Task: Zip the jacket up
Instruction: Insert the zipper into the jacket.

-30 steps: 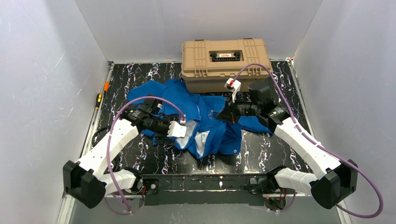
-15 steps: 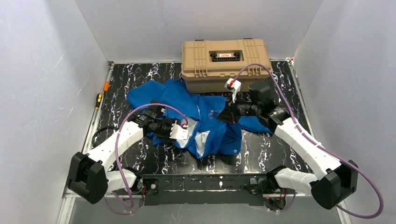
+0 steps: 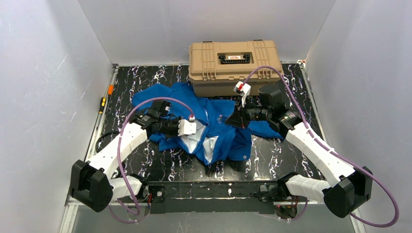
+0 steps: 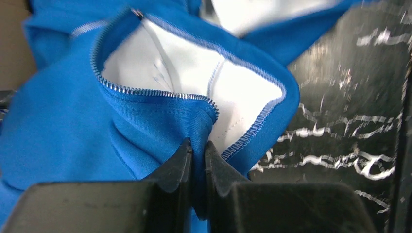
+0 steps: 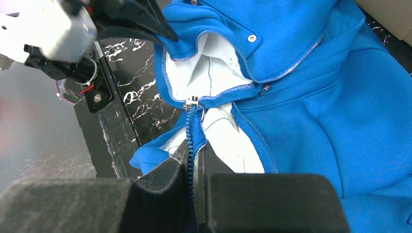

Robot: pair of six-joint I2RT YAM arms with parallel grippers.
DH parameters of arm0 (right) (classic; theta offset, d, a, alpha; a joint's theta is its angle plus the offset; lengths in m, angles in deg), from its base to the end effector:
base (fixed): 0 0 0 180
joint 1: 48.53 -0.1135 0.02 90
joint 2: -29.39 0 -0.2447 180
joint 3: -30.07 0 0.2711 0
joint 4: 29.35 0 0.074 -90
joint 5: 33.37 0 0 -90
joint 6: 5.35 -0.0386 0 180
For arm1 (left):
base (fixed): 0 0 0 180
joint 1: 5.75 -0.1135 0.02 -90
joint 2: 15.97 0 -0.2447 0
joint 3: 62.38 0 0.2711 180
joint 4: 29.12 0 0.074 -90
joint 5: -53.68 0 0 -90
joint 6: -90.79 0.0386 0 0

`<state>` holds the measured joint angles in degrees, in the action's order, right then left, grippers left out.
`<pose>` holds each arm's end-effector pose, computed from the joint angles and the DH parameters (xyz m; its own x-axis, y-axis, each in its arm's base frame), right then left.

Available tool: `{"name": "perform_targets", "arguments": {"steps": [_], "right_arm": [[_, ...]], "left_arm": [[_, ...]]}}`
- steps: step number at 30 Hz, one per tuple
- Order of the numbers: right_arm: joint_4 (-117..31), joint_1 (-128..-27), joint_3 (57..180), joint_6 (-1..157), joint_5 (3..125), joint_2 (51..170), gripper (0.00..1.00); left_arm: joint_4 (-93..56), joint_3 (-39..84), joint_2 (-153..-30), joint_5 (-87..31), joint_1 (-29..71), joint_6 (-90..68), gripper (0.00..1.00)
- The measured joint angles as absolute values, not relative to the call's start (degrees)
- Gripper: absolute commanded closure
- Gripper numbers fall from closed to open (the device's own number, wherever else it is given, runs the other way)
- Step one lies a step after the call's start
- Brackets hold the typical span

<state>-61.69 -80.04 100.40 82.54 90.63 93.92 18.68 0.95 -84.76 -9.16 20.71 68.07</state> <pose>0.2268 0.1644 0.3145 -0.4123 -0.2170 -0.8848 -0.8452 0.4536 0.2826 0.2304 -0.1344 0.2290 0.3141 0.7604 -0.5685 0.9093 -0.0687 0.4105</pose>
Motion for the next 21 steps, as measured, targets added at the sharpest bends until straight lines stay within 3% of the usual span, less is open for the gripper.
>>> {"name": "perform_targets", "arguments": {"steps": [8, 18, 21], "right_arm": [[-61.62, -80.04, 100.4, 82.49, 90.43, 93.92, 0.99], [-60.64, -80.04, 99.44, 81.82, 89.97, 92.45, 0.99], [-58.83, -80.04, 98.02, 80.5, 90.32, 91.51, 0.99]], "left_arm": [[17.34, 15.68, -89.09, 2.34, 20.67, 36.27, 1.0], [8.42, 16.73, -90.66, 4.15, 20.21, 3.07, 1.0], [6.65, 17.47, -90.66, 3.49, 19.92, -2.9, 0.87]]}}
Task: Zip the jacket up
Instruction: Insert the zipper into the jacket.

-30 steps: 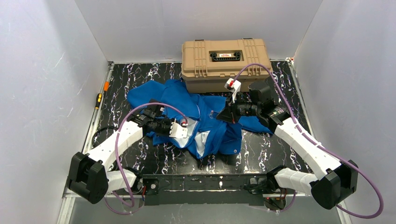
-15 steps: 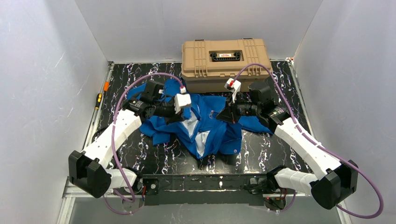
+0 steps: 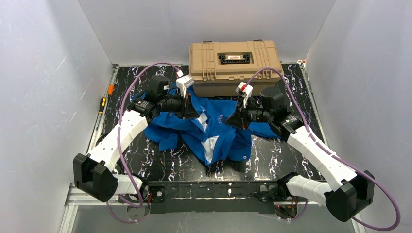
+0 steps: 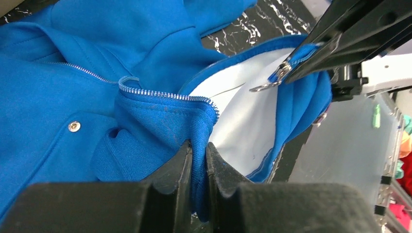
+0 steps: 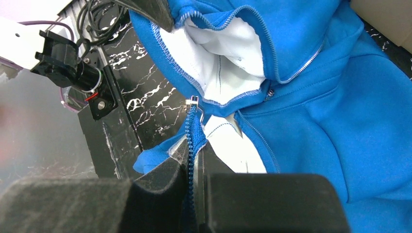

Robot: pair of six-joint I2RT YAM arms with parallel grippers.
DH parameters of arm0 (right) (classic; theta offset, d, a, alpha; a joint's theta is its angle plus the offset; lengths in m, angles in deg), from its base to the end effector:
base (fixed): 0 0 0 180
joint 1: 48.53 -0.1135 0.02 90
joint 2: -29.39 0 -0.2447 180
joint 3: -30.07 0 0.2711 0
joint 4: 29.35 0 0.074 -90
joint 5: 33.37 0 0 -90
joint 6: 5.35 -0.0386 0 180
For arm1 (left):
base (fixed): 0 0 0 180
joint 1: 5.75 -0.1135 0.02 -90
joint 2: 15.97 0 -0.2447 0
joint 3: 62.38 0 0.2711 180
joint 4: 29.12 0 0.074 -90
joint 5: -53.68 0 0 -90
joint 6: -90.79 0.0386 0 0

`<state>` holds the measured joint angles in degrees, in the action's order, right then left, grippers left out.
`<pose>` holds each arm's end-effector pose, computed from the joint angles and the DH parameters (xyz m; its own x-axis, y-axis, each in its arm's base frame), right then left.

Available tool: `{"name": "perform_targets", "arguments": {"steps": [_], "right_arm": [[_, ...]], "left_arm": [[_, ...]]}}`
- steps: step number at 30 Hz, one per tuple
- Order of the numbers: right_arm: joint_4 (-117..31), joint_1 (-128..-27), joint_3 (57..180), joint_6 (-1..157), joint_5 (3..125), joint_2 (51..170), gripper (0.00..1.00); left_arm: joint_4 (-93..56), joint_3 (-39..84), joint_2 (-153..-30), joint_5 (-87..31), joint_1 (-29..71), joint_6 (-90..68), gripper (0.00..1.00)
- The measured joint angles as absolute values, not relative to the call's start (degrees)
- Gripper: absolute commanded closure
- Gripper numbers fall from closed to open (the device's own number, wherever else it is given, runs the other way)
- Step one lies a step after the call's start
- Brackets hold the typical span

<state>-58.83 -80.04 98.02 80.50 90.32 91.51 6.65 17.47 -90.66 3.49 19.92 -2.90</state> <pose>0.2211 0.1607 0.3148 -0.4039 -0.1770 -0.8975 -0.8410 0.4578 0.2882 0.2728 -0.1586 0.3211 -0.5114 0.1909 -0.8379 0.7982 0.4669 -0.3807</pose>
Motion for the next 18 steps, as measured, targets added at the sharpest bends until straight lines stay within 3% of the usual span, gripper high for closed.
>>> {"name": "perform_targets", "arguments": {"steps": [6, 9, 11, 12, 18], "right_arm": [[-55.26, -80.04, 96.4, 77.71, 91.79, 91.58, 0.99], [-54.54, -80.04, 96.4, 77.05, 92.18, 91.62, 0.99], [-54.04, -80.04, 96.4, 76.88, 92.42, 91.62, 0.99], [-53.95, -80.04, 96.4, 76.85, 92.46, 91.62, 0.99], [-53.73, -80.04, 95.94, 76.46, 92.88, 91.58, 0.99]], "left_arm": [[5.45, 17.95, -90.66, 5.51, 19.53, -9.24, 0.74], [4.86, 17.41, -90.6, 6.6, 19.53, -10.79, 0.82], [4.58, 16.31, -90.42, 6.95, 19.53, -11.2, 0.97], [4.6, 15.75, -90.42, 7.06, 19.53, -11.29, 1.0], [5.19, 15.07, -90.42, 5.75, 19.53, -11.49, 1.0]]}}
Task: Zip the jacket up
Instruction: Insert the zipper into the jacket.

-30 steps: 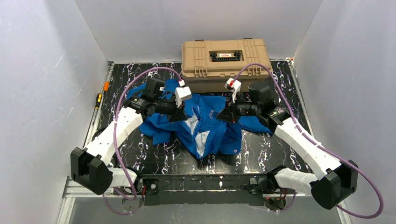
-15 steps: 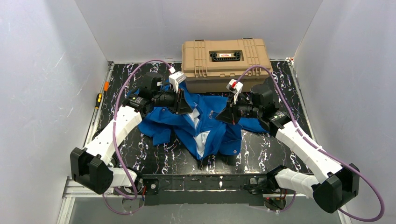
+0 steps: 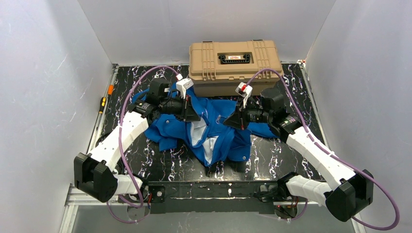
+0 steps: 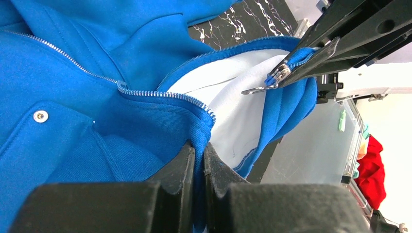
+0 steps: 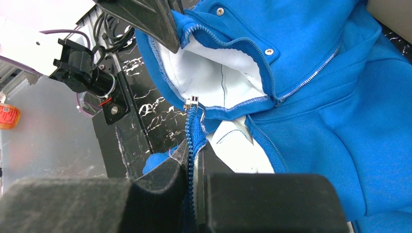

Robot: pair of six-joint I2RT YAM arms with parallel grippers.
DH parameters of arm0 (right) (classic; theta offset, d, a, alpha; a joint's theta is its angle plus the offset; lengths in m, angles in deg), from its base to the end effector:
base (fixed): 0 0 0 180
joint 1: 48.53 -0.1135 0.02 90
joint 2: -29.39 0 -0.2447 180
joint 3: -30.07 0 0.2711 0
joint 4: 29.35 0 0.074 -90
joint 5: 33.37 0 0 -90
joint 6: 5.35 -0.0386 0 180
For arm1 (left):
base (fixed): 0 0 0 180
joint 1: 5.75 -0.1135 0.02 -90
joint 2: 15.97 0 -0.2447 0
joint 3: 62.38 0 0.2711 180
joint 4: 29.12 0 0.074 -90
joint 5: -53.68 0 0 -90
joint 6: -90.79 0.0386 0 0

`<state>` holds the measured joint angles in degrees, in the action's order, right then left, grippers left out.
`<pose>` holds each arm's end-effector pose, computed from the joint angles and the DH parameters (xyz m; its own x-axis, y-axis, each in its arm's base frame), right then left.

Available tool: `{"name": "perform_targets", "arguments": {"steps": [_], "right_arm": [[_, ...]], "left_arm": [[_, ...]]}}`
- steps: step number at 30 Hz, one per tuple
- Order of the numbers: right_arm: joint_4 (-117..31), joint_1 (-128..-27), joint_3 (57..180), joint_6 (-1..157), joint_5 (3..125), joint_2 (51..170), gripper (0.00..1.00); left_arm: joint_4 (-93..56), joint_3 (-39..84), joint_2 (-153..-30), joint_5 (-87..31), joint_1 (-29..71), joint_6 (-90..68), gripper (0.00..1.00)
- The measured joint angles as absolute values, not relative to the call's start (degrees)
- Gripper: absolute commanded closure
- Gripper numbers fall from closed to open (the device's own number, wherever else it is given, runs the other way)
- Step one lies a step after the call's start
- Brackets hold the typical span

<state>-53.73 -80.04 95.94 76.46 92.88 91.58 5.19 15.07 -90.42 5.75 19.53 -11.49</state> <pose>0.2223 0.1630 0.3102 -0.4255 -0.1261 -0.8961 -0.8410 0.4207 0.3401 0.2718 -0.1570 0.3101 -0.6367 0.1261 -0.7608 0.7156 0.4642 -0.5219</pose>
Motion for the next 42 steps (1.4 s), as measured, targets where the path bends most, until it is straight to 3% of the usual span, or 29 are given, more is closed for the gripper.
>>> {"name": "perform_targets", "arguments": {"steps": [9, 10, 14, 18, 22, 26, 42], "right_arm": [[-53.84, -80.04, 95.55, 76.46, 93.95, 91.58, 0.99], [-53.78, -80.04, 95.55, 76.42, 94.17, 91.58, 0.99], [-53.6, -80.04, 95.55, 76.18, 94.5, 91.6, 0.99], [-53.54, -80.04, 95.55, 75.96, 94.56, 91.62, 0.99], [-53.54, -80.04, 95.55, 75.85, 94.54, 91.62, 0.99], [-53.54, -80.04, 95.55, 75.87, 94.52, 91.62, 0.99], [-53.56, -80.04, 95.57, 77.29, 96.64, 92.45, 0.99]], "left_arm": [[6.48, 17.87, -90.42, 5.33, 19.49, -11.27, 0.96], [6.74, 17.87, -90.42, 5.37, 19.49, -11.31, 0.94], [6.92, 17.87, -90.42, 7.49, 19.47, -11.38, 0.68], [7.86, 18.11, -90.44, 9.92, 19.49, -10.9, 0.61], [9.3, 18.85, -90.71, 10.66, 19.49, -9.83, 0.71], [10.63, 18.85, -90.79, 10.9, 19.49, -8.8, 0.99], [14.46, 24.34, -92.13, 11.56, 19.44, -7.6, 1.0]]}}
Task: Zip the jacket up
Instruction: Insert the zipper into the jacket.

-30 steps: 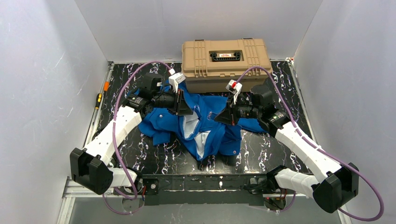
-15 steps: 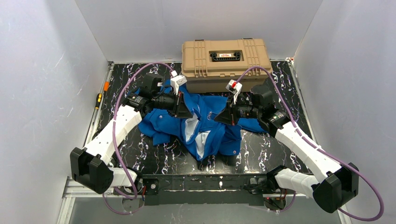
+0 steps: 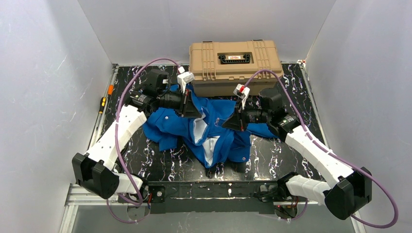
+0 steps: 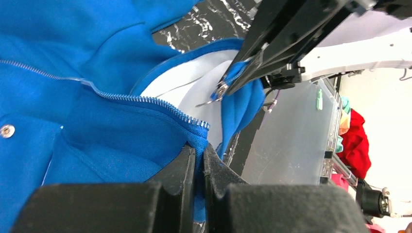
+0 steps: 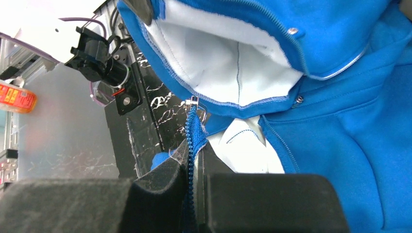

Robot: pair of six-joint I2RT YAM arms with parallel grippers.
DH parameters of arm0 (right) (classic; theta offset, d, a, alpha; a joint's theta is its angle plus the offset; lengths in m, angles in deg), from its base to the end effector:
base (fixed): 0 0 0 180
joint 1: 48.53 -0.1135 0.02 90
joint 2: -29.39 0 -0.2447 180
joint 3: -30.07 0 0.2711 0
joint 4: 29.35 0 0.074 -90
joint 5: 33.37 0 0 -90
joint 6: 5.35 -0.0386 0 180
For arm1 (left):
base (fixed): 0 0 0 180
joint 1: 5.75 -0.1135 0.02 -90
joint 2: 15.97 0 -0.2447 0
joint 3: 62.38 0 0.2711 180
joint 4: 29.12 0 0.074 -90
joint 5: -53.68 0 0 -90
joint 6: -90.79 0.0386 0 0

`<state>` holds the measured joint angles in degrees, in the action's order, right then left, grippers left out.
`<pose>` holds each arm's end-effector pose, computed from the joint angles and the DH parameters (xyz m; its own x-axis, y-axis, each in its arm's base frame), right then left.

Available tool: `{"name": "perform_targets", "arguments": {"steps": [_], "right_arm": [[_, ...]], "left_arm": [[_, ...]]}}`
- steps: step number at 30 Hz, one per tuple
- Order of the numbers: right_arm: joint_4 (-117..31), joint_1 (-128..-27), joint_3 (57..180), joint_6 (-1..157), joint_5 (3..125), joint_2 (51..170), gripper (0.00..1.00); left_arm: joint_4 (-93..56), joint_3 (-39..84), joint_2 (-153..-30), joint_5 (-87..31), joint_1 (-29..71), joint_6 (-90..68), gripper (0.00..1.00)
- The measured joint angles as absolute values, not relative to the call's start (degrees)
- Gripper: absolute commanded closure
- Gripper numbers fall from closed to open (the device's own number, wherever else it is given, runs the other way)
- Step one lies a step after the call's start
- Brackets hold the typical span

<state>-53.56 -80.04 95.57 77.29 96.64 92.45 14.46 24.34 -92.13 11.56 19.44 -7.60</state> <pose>0.2225 0.1655 0.3048 -0.4301 -0.1486 -0.8905 -0.8613 0.3630 0.3555 0.2699 -0.1586 0.3463 -0.6116 0.1795 -0.7705 0.7672 0.3724 -0.5222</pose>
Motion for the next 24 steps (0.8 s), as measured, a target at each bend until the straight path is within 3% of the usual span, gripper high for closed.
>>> {"name": "perform_targets", "arguments": {"steps": [9, 15, 24], "right_arm": [[-49.45, -80.04, 96.03, 78.34, 105.25, 92.19, 0.99], [-46.39, -80.04, 104.34, 81.64, 111.04, 93.5, 0.99], [-50.24, -80.21, 116.36, 90.71, 115.44, 97.26, 0.99]], "left_arm": [[17.15, 38.17, -92.89, 19.56, 19.44, 1.34, 1.0], [18.48, 48.29, -93.11, 26.49, 19.44, 7.44, 1.0], [18.52, 45.12, -91.71, 33.35, 19.44, 9.3, 1.0]]}}
